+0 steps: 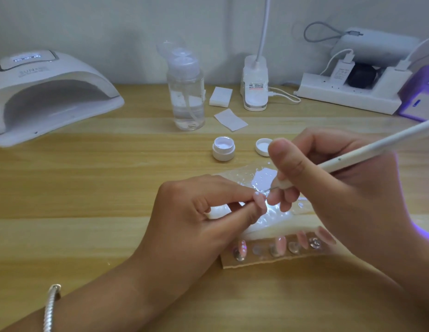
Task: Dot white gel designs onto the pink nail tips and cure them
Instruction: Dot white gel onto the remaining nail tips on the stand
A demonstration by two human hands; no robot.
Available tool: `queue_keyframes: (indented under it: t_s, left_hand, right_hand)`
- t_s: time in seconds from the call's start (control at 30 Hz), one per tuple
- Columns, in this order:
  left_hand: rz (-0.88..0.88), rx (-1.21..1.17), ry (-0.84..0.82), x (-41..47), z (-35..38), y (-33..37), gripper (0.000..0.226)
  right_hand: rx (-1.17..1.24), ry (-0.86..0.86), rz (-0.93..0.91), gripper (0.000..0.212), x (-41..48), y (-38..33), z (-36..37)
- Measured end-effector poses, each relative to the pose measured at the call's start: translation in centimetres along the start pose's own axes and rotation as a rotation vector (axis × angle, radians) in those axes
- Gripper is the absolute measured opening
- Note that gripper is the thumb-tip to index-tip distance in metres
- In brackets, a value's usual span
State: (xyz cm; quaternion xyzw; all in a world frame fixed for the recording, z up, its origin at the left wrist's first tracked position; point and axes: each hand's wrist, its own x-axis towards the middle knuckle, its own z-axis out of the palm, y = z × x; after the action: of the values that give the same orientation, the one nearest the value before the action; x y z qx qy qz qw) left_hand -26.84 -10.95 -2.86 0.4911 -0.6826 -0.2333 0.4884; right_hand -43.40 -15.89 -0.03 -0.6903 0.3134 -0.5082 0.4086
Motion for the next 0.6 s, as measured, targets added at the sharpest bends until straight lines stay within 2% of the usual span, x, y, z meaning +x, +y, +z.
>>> queue_keyframes:
  t_s: [0.13,0.6]
  left_hand:
    - [0.035,0.002,0.004,0.02,-0.09,0.06,0.010]
    - [0.052,0.007,0.014,0.00,-0.04,-0.10,0.005]
  right_hand:
    - [-0.055,0.001,0.001,0.036,-0.13,-0.34,0.17]
    - [-0.154,-0.014,-0.045,0.029,-0.25,-0.29,0.05]
